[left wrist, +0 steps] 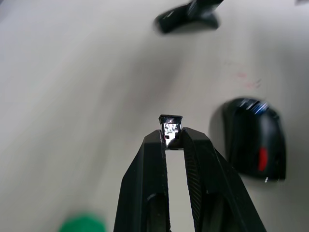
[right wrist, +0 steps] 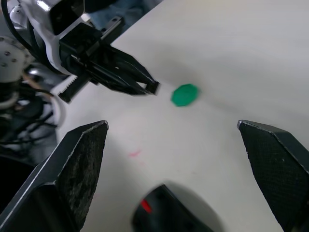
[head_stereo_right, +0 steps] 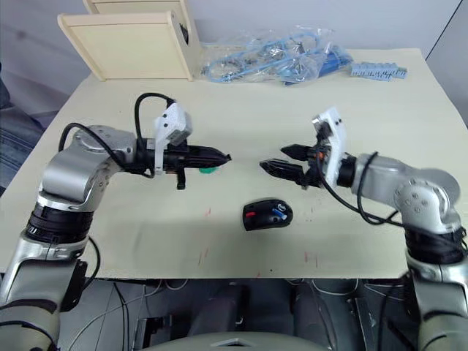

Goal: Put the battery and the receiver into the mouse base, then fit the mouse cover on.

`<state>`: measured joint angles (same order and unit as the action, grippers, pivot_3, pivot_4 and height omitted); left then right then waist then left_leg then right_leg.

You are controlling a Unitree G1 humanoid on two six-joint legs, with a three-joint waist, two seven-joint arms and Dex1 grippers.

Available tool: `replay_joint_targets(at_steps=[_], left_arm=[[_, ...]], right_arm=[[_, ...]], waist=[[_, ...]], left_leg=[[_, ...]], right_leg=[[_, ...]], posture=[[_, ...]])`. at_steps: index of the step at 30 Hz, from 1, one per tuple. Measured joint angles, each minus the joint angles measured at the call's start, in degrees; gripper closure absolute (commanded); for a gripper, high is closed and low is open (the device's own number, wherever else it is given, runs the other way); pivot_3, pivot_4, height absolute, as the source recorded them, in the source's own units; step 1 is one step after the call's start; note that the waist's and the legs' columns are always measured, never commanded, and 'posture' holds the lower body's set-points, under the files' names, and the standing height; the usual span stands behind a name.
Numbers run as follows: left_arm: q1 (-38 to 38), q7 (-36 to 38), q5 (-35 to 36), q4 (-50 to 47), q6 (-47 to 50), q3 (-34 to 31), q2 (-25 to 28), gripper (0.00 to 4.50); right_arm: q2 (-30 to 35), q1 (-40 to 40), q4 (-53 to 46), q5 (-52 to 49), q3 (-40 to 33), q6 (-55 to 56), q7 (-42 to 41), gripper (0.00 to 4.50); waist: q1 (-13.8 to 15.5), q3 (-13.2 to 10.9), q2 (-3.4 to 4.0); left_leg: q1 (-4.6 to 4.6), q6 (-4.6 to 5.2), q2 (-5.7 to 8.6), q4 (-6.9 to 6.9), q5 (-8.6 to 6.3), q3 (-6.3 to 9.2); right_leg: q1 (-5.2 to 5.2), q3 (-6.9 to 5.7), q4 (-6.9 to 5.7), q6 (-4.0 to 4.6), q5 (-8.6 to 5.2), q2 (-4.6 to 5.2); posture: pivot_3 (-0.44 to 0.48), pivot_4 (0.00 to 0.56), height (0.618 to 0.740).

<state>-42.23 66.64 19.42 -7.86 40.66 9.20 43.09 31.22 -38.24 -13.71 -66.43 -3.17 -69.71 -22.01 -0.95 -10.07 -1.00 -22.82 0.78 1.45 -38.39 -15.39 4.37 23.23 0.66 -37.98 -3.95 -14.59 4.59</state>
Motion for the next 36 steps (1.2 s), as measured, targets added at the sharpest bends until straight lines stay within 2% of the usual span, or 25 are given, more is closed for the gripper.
replay_joint_targets(at_steps=[9,10,11,20,21,22,24,36], left_arm=[[-0.29,0.98,-2.35,-0.16,-9.04,2.82,-1.67,4.4],[-0.31,1.12,-2.53,-0.17,-10.02,2.82,-1.69,4.5],[-0.32,1.15,-2.55,-0.18,-10.39,2.82,-1.7,4.5],[-0.31,1.39,-3.57,-2.27,-13.66,3.32,-2.28,4.5],[-0.31,1.38,-3.57,-2.47,-13.66,3.32,-2.29,4.5],[-0.31,1.37,-3.57,-2.56,-13.66,3.32,-2.32,4.5],[-0.32,1.22,-3.52,-2.81,-13.6,3.32,-3.0,4.5],[-0.87,1.7,-3.49,-2.76,-13.55,3.33,-3.77,4.5]], right_arm=[[-4.13,-6.27,10.05,-5.3,-1.66,-10.6,4.25,0.0],[-4.57,-6.81,10.89,-5.97,-2.45,-11.51,4.95,0.49],[-4.59,-6.87,11.15,-6.07,-2.46,-11.71,5.09,0.77],[-7.28,-9.13,15.38,-11.21,-5.88,-17.01,10.7,0.77],[-7.38,-9.15,15.59,-11.73,-6.07,-17.28,11.23,1.22],[-7.47,-9.16,15.73,-11.94,-6.19,-17.41,11.38,1.28],[-8.11,-9.21,16.29,-12.96,-6.61,-17.62,12.57,2.04],[-9.14,-10.39,18.08,-15.63,-6.72,-17.57,16.48,2.04]], waist=[[-0.11,0.0,0.0],[-0.12,0.0,0.0],[-0.14,0.0,0.0],[-0.27,0.0,0.01],[-0.29,0.0,0.01],[-0.3,0.0,0.01],[-0.45,0.0,0.01],[-1.43,0.0,0.01]], left_leg=[[-0.11,-0.01,0.0,0.03,0.01,-0.15],[-0.11,-0.01,0.0,0.03,0.01,-0.15],[-0.11,0.0,0.0,0.03,0.0,-0.15],[-0.1,0.0,0.0,0.03,0.0,-0.18],[-0.11,0.0,0.0,0.03,0.0,-0.18],[-0.1,0.0,0.0,0.03,0.0,-0.18],[-0.1,0.0,0.0,0.03,0.0,-0.18],[-0.1,0.01,0.0,0.03,0.0,-0.18]], right_leg=[[0.21,0.16,-0.08,0.0,0.01,-0.01],[0.21,0.16,-0.09,0.0,0.01,-0.01],[0.21,0.17,-0.09,0.0,0.01,-0.01],[0.22,0.2,-0.12,0.0,0.01,-0.01],[0.22,0.2,-0.12,0.0,0.01,-0.02],[0.22,0.2,-0.12,0.0,0.01,-0.02],[0.22,0.2,-0.13,0.0,0.01,-0.02],[0.23,0.21,-0.15,0.0,0.01,-0.02]], posture=[[0.0,0.15,0.74],[0.0,0.15,0.74],[0.0,0.15,0.74],[0.0,0.15,0.74],[0.0,0.15,0.74],[0.0,0.15,0.74],[0.0,0.15,0.74],[0.0,0.15,0.74]])
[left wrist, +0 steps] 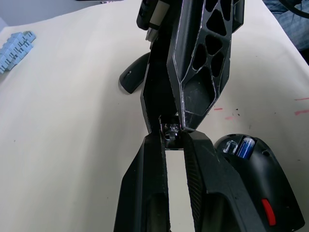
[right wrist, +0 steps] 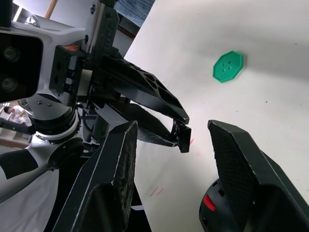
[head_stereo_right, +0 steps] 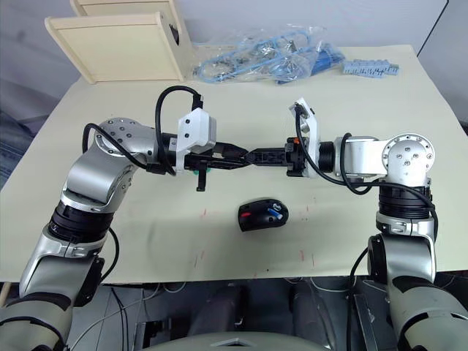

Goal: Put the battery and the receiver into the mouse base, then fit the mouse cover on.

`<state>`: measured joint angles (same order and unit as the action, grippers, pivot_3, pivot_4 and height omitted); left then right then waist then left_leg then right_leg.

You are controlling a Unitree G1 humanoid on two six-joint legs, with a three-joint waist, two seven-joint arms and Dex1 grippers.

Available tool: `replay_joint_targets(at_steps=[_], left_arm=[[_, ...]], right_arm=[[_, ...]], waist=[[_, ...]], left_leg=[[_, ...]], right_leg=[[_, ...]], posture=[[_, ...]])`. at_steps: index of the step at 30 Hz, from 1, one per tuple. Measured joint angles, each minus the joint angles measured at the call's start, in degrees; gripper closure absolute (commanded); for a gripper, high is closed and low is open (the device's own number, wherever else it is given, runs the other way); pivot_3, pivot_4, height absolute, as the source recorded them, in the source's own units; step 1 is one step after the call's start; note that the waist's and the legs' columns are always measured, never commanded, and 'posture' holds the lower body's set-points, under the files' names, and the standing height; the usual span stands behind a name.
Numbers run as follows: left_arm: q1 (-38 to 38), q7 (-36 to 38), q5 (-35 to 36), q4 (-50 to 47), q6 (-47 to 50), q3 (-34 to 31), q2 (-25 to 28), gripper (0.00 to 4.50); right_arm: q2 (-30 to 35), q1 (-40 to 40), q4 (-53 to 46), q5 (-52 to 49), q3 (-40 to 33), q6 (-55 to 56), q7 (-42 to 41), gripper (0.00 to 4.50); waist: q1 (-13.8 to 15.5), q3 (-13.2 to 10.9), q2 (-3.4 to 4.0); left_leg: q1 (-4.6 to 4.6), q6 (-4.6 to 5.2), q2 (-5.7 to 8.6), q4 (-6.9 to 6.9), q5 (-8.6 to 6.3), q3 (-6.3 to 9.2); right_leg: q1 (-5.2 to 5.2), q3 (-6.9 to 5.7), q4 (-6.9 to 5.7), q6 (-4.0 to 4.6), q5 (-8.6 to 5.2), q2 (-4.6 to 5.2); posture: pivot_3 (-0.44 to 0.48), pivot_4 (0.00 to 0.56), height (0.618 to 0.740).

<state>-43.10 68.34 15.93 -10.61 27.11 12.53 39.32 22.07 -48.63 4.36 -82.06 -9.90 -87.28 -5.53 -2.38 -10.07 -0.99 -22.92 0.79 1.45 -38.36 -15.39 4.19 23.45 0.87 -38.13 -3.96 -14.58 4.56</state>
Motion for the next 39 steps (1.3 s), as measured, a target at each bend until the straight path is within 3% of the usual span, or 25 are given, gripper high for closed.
replay_joint_targets(at_steps=[15,18,20,39], left_arm=[[-0.02,0.63,-0.06,0.08,-0.2,0.0,-0.26,4.5],[-0.02,0.62,-0.06,0.06,-0.17,0.0,-0.26,4.5],[-0.05,0.63,-0.01,0.05,-0.14,-0.01,-0.27,4.5],[-0.59,0.67,-0.57,-0.01,-0.64,-0.01,-0.12,4.5]], right_arm=[[0.25,0.01,0.55,-2.79,0.01,0.11,2.4,2.04],[0.28,0.01,0.55,-3.2,0.01,0.15,2.75,2.78],[0.3,0.01,0.57,-3.3,0.05,0.17,3.0,3.61],[1.33,0.12,0.61,-3.77,0.07,0.18,3.29,3.61]], waist=[[0.0,0.0,0.0],[0.0,0.0,0.0],[0.0,0.0,0.0],[0.01,0.0,0.0]], left_leg=[[0.0,0.0,0.0,0.0,0.0,0.0],[0.0,0.0,0.0,0.0,0.0,0.0],[0.0,0.0,0.0,0.0,0.0,0.0],[0.0,0.01,0.0,0.0,0.0,-0.01]], right_leg=[[0.0,0.0,-0.01,0.0,0.0,0.0],[0.0,0.01,-0.01,0.0,0.0,0.0],[0.0,0.01,-0.01,0.0,0.0,0.0],[0.01,0.01,-0.01,0.0,0.0,-0.01]], posture=[[0.0,0.15,0.74],[0.0,0.15,0.74],[0.0,0.15,0.74],[0.0,0.15,0.74]])
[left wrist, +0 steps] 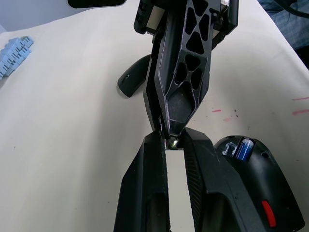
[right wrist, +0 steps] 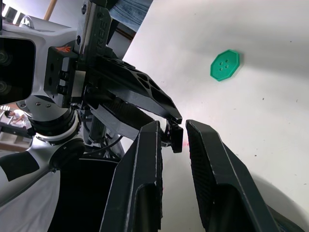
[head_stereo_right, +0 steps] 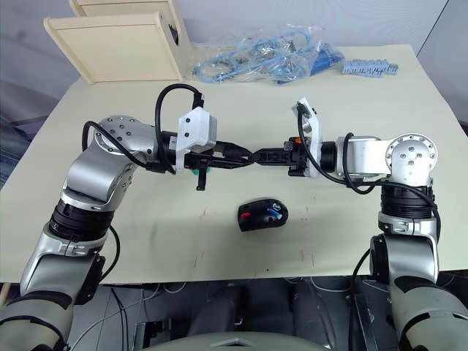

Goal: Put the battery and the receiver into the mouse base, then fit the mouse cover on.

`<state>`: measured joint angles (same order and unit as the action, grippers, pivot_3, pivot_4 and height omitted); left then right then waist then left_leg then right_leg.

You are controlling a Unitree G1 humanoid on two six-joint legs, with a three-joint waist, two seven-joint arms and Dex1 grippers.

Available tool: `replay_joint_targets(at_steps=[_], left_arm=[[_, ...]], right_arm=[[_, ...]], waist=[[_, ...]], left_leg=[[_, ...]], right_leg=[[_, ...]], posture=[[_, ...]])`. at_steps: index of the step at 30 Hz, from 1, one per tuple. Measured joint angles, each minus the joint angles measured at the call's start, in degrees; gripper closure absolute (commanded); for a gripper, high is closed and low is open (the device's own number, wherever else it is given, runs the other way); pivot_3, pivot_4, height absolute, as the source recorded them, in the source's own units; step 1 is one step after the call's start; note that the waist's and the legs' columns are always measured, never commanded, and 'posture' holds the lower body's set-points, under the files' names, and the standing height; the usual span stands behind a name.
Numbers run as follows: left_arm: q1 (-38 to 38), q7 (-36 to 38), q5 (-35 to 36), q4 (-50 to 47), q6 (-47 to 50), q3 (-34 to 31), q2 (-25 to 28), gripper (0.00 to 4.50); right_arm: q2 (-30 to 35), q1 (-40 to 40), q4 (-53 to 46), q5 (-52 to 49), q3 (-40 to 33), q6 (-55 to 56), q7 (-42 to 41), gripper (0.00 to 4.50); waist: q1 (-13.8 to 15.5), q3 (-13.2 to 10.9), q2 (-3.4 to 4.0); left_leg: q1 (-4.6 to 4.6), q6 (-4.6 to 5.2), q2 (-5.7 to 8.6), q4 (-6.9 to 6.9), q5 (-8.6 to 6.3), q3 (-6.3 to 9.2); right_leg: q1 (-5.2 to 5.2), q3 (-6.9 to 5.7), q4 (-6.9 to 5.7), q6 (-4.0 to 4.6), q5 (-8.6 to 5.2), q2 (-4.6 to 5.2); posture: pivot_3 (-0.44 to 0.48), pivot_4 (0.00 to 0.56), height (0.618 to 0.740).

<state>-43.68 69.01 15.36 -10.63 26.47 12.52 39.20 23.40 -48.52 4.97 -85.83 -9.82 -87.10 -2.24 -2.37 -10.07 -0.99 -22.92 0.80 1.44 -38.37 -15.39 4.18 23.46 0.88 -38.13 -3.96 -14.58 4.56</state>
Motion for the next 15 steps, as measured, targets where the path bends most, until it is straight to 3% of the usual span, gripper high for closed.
replay_joint_targets(at_steps=[15], left_arm=[[0.0,0.01,-0.18,0.08,-0.78,0.0,0.12,4.5]], right_arm=[[0.5,0.0,0.03,-0.39,0.41,0.0,0.0,3.61]], waist=[[0.0,0.0,0.0]], left_leg=[[0.0,0.0,0.0,0.0,0.0,0.0]], right_leg=[[0.0,0.0,0.0,0.0,0.0,0.0]], posture=[[0.0,0.15,0.74]])
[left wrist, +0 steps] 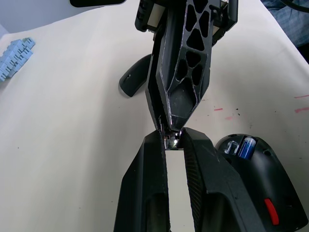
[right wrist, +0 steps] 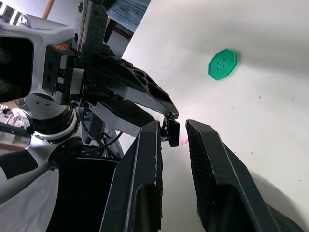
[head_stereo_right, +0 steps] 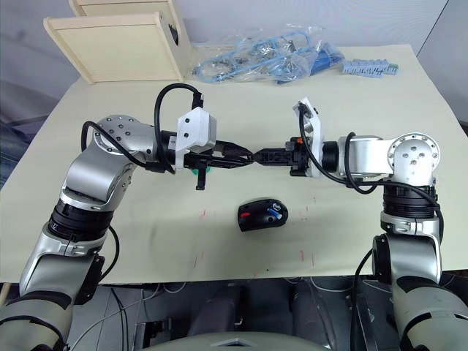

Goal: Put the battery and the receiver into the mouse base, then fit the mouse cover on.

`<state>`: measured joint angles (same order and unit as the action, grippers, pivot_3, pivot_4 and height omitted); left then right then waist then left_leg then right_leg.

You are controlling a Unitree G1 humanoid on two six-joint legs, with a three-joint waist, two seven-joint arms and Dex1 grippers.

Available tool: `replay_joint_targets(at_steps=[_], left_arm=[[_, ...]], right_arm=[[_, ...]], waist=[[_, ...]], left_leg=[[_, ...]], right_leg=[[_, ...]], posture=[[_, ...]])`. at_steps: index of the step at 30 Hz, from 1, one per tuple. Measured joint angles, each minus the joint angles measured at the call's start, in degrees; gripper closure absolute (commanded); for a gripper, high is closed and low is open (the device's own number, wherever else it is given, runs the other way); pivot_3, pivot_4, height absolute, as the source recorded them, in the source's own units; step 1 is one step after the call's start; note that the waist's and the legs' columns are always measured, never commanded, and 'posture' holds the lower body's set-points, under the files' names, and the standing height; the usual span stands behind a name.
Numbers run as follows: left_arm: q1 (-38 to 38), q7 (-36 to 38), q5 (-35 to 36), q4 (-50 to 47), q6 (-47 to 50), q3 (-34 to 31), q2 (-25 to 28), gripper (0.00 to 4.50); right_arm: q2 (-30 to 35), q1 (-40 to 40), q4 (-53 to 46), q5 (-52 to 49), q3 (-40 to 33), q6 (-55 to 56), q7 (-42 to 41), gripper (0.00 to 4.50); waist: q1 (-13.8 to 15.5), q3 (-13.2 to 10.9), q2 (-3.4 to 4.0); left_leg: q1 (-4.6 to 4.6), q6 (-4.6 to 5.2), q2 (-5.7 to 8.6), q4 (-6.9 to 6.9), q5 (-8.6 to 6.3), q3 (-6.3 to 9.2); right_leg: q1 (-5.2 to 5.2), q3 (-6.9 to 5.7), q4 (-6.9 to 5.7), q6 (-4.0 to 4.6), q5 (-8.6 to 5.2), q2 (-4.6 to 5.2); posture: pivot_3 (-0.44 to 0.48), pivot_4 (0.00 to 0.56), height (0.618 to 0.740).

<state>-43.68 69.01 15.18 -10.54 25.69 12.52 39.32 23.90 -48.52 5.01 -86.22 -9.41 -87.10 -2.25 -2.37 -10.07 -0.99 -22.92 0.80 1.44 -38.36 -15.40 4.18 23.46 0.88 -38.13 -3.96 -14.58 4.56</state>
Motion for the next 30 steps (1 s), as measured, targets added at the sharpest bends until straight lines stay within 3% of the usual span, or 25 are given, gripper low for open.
replay_joint_targets(at_steps=[5,8,17,19,23,24,25,28,30], left_arm=[[0.0,0.0,-0.05,0.06,-0.16,0.0,0.0,4.5],[0.0,0.0,-0.2,0.07,-0.23,0.0,-0.01,4.5],[0.05,-0.01,-0.28,0.07,-0.28,-0.02,-0.01,4.5],[0.53,-0.12,0.4,-0.08,0.4,-0.38,-0.08,3.49],[3.12,-1.82,3.38,-0.23,4.48,-1.58,-0.92,1.95],[3.5,-2.24,4.08,-0.24,5.44,-1.95,-1.08,1.61],[3.95,-2.74,4.79,-0.35,6.45,-2.56,-1.17,1.61],[7.7,-4.67,8.34,-2.93,10.62,-5.48,-1.18,0.3],[10.01,-5.13,10.28,-4.45,12.22,-6.31,-1.18,0.02]], right_arm=[[0.0,0.0,0.02,0.0,0.01,0.0,0.0,3.61],[0.0,0.0,0.06,-0.04,0.01,0.0,0.0,4.42],[0.12,0.0,0.45,-0.86,0.08,0.15,0.12,4.47],[0.21,0.0,0.44,-1.02,0.27,0.14,0.07,4.5],[1.89,0.0,0.3,-1.37,0.51,-0.15,-0.05,4.5],[2.65,0.0,0.11,-1.38,0.52,-0.21,-0.09,4.5],[3.54,0.0,-0.15,-1.4,0.52,-0.27,-0.16,4.5],[8.81,0.94,-3.4,-1.39,1.32,-2.22,-1.45,4.5],[11.0,1.33,-5.75,-0.84,2.54,-3.2,-2.54,4.5]], waist=[[0.0,0.0,0.0],[0.0,0.0,0.0],[0.0,0.0,0.0],[0.0,0.0,0.0],[0.0,0.0,0.0],[0.01,0.0,0.0],[0.04,0.0,0.0],[0.03,0.0,0.0],[-0.02,-0.01,0.03]], left_leg=[[0.0,0.0,0.0,0.0,0.0,0.0],[0.0,0.0,0.0,0.0,0.0,0.0],[0.0,0.0,0.0,0.0,0.0,0.0],[0.0,0.0,0.0,0.0,0.0,0.0],[0.0,0.0,-0.01,0.0,0.0,0.0],[-0.01,0.0,-0.01,-0.01,0.0,0.0],[-0.01,0.0,-0.01,-0.01,0.0,0.01],[-0.02,0.01,-0.03,0.01,-0.01,0.01],[-0.03,0.01,-0.03,0.01,-0.01,-0.03]], right_leg=[[0.0,0.0,0.0,0.0,0.0,0.0],[0.0,0.0,0.0,0.0,0.0,0.0],[0.0,0.0,0.0,0.0,0.0,0.0],[0.0,0.0,0.0,0.0,0.0,0.0],[0.0,0.01,0.0,0.0,0.0,0.0],[0.0,0.0,0.01,0.0,0.0,0.0],[0.0,0.0,0.01,0.0,0.0,0.0],[0.0,0.0,0.06,0.0,0.0,0.01],[0.02,0.04,0.06,0.0,0.0,0.01]], posture=[[0.0,0.15,0.74],[0.0,0.15,0.74],[0.0,0.15,0.74],[0.0,0.15,0.74],[0.0,0.15,0.74],[0.0,0.15,0.74],[0.0,0.15,0.74],[0.0,0.15,0.74],[0.0,0.15,0.74]])
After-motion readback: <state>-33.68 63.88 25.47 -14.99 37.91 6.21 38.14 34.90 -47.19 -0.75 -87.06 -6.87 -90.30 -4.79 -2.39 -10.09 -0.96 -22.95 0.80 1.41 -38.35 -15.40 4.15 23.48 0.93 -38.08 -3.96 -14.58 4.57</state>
